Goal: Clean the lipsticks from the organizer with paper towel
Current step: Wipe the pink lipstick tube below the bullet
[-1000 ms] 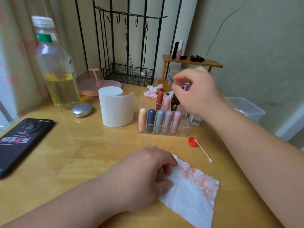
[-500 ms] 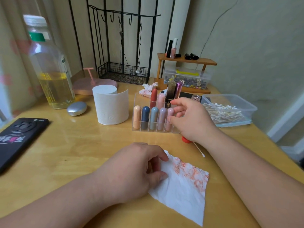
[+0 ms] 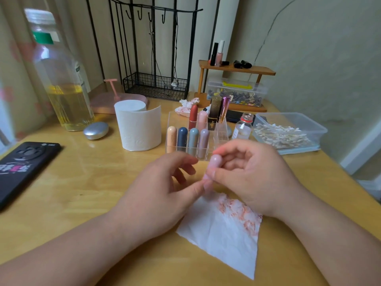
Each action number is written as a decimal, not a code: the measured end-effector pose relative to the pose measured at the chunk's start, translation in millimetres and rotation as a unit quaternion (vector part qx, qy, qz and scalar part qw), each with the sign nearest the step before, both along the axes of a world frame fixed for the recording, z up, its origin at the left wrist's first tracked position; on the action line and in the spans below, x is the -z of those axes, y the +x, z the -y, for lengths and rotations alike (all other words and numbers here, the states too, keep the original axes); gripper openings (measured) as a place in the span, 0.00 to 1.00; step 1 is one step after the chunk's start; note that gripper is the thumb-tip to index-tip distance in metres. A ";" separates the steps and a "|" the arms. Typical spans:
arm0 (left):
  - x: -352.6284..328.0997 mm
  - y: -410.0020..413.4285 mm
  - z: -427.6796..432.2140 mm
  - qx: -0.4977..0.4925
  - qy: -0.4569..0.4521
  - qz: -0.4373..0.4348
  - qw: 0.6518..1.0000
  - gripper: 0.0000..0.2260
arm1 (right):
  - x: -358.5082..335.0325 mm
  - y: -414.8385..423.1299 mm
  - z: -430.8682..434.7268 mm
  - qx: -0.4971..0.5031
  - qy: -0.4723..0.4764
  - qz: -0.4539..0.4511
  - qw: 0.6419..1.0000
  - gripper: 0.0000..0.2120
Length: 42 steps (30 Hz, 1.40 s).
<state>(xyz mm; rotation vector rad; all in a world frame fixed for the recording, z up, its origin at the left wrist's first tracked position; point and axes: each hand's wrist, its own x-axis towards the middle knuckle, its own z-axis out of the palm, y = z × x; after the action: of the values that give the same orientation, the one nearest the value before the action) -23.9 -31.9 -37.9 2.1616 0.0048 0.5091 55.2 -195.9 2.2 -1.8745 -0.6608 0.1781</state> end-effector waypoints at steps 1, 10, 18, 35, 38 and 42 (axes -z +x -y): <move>0.2 0.6 1.4 0.009 0.005 -0.006 1.000 0.14 | 4.8 -0.8 -0.6 -0.002 0.008 -0.013 1.000 0.11; 1.9 5.4 5.7 0.016 0.056 -0.008 0.998 0.11 | 19.6 -3.1 4.1 -0.042 0.113 -0.061 0.991 0.11; 4.7 9.4 -2.8 -0.051 0.004 -0.053 0.997 0.09 | 2.1 21.4 19.8 0.029 0.224 -0.093 0.970 0.11; 8.0 20.1 -22.5 -0.108 0.060 -0.129 0.984 0.08 | 24.7 5.6 15.4 -0.081 -0.012 -0.209 0.974 0.14; 6.7 21.6 -21.7 -0.108 0.061 -0.130 0.984 0.08 | 26.5 4.9 15.3 -0.098 0.001 -0.214 0.972 0.12; 6.2 24.3 -20.6 -0.109 0.059 -0.145 0.982 0.11 | 29.0 5.9 15.8 -0.110 -0.010 -0.189 0.976 0.09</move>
<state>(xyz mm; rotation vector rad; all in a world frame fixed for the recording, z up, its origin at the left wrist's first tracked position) 0.5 -11.3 -44.1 2.3490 0.3837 0.3189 61.1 -211.7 -26.8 -1.7185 -0.5999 0.6681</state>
